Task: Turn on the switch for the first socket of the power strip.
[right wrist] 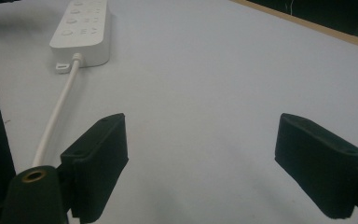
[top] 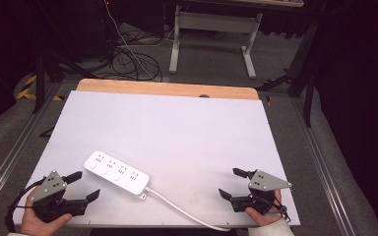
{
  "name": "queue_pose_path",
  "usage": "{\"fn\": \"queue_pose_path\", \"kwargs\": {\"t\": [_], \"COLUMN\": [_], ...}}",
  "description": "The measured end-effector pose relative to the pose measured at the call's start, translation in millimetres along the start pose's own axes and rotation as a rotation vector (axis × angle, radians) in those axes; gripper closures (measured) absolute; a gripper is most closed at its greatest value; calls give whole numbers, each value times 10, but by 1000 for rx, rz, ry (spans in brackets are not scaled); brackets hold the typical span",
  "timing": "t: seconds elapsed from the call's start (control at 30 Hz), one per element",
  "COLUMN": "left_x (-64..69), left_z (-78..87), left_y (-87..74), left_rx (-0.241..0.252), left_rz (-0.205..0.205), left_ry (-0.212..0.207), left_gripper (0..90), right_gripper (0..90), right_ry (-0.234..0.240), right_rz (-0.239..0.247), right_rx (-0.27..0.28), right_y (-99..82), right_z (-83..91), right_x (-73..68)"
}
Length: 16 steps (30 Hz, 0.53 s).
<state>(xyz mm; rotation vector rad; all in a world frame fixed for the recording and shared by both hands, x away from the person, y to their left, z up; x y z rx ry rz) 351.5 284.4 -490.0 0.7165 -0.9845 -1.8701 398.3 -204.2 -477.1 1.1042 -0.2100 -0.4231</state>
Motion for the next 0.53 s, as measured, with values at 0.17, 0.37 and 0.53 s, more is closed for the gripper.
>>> {"fn": "queue_pose_path", "kwargs": {"t": [0.17, 0.37, 0.53], "left_x": [80, 79, 61], "left_z": [-15, -6, 26], "left_y": [15, 27, 42], "left_rx": [3, 13, 37], "left_rz": [-67, -67, -23], "left_ry": [10, -2, -17], "left_gripper": [156, 155, 156], "right_gripper": [175, 175, 175], "right_ry": [0, 1, 0], "right_rz": [-2, -7, -11], "right_rx": [-2, -6, -7], "right_y": [-8, -15, -19], "right_z": [3, -6, -11], "right_x": [16, 28, 41]}}
Point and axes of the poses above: each handheld gripper's, and its own axes: z roughly backward along the jaws, y roughly out of its top, x roughly to its right, the point moved 4 cm from there along -z, roughly forward along the jaws, and after that the axes turned 12 degrees about y, right-handed, at the moved point
